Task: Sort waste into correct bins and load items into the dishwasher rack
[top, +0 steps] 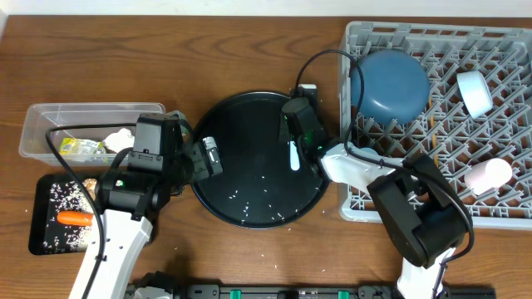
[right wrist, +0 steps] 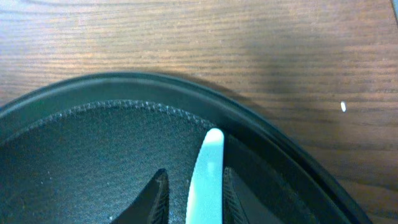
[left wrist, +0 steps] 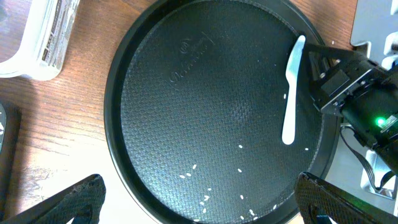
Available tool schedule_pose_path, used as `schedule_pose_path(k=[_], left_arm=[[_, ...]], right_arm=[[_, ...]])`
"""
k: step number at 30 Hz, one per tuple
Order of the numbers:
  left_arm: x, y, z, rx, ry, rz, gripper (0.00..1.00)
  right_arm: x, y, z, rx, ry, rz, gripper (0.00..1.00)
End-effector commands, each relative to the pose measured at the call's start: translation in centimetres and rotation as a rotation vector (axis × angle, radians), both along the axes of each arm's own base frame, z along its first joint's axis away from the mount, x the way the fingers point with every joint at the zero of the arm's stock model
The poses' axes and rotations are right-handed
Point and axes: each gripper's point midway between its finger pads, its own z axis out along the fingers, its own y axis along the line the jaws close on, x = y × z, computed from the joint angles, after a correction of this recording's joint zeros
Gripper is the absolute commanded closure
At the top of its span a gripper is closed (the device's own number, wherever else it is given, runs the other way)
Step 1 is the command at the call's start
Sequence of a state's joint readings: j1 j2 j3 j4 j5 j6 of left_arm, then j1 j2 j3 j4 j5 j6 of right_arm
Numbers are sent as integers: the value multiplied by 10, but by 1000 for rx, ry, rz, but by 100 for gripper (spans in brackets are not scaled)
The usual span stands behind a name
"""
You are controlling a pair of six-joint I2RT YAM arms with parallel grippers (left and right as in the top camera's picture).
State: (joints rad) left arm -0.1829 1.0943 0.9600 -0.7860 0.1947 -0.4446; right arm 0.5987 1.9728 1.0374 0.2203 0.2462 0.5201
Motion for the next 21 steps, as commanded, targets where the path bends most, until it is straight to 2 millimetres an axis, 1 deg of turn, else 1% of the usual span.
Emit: schedule_pose_path(k=[1,6,9,10,11,13,16,21], left_arm=[[2,3,3,13,-8,7,2],[2,3,3,13,-8,7,2],[2,3,3,13,-8,7,2],[2,3,3,13,-8,7,2],[2,3,3,13,-8,7,2],[2,3,3,13,-9,7,2],[2,3,3,13,-8,7,2],[2,3,3,13,-8,7,2]], right_arm=[[-5,2,-14,28,42,-23,71],[-8,0,-45,8,82,-30,64],[-7,0,-62,3,89,-29,64],[-7,0,-67,1,92,-29,66],[-8,0,-70,-1,95,-29,73],[-8,0,-72,-4,99,-29,99],[-7,5,-56,16,75,-19,99],[0,10,-12,59,8,-19,99]])
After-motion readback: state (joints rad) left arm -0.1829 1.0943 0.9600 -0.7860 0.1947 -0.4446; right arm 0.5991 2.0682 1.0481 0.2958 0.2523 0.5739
